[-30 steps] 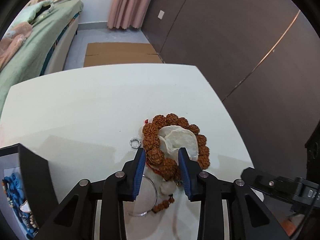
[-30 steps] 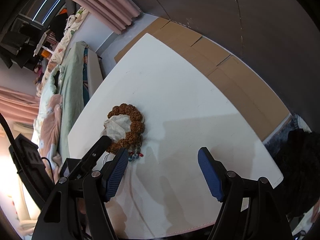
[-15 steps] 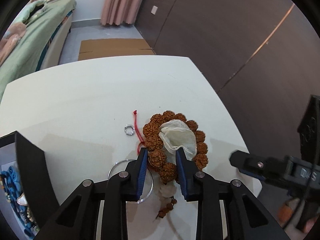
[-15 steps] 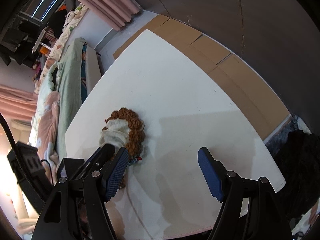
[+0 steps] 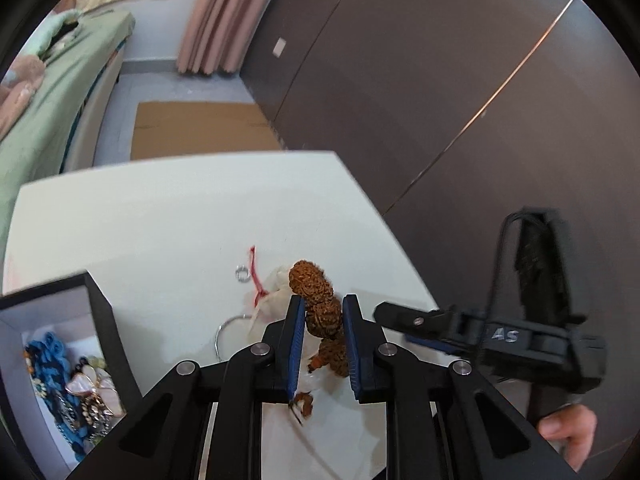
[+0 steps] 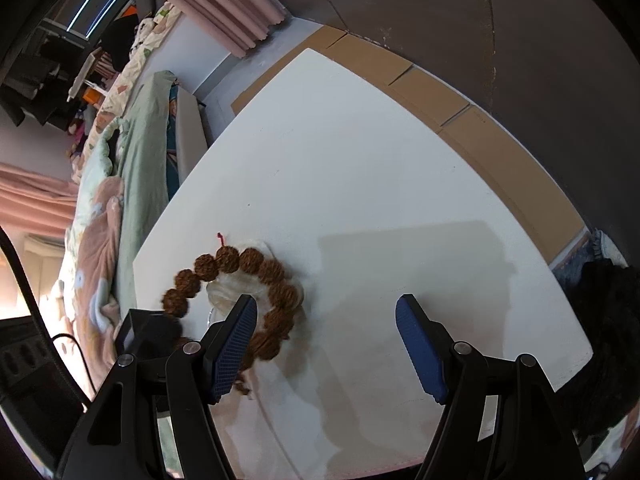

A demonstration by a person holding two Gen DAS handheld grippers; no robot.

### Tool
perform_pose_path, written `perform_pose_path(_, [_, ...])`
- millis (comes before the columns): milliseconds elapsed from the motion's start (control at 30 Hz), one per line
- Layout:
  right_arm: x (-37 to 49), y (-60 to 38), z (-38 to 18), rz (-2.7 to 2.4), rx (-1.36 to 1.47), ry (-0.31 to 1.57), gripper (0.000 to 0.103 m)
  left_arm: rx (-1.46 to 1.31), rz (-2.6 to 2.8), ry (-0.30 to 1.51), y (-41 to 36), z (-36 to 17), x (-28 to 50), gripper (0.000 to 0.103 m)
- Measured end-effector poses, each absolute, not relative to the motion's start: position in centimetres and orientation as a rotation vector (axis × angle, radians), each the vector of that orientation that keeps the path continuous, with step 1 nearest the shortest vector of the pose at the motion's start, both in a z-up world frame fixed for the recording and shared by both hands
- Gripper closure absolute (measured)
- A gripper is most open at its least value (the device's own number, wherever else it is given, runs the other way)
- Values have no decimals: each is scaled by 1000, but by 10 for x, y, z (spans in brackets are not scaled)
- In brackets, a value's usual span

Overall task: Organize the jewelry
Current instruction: 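Carry the bracelet into the box with the left tool while the right tool grasps the white pouch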

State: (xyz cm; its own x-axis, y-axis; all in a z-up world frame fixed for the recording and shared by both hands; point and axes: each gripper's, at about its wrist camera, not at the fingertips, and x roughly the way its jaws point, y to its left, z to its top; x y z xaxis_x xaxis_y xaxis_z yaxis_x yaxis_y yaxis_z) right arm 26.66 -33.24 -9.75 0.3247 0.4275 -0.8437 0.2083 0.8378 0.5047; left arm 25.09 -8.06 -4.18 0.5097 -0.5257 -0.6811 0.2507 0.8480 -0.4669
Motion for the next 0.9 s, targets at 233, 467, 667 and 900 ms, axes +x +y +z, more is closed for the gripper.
perform_pose_path(233, [267,-332,-90,156,607,1203,30,-397,-496,849,-63,-18,247,83])
perform_pose_path(467, [271,-307,-86,211,551,1204,30,-419,-466,799,-41,-1,239,83])
perform_pose_path(667, [273,-271,-83,258,419,1211,30,-421,-424,777,-20,6,233,83])
perform_pose_path(900, [276,-238,-85,220,226,1211,30,-436,-382,760,5,12,221,83])
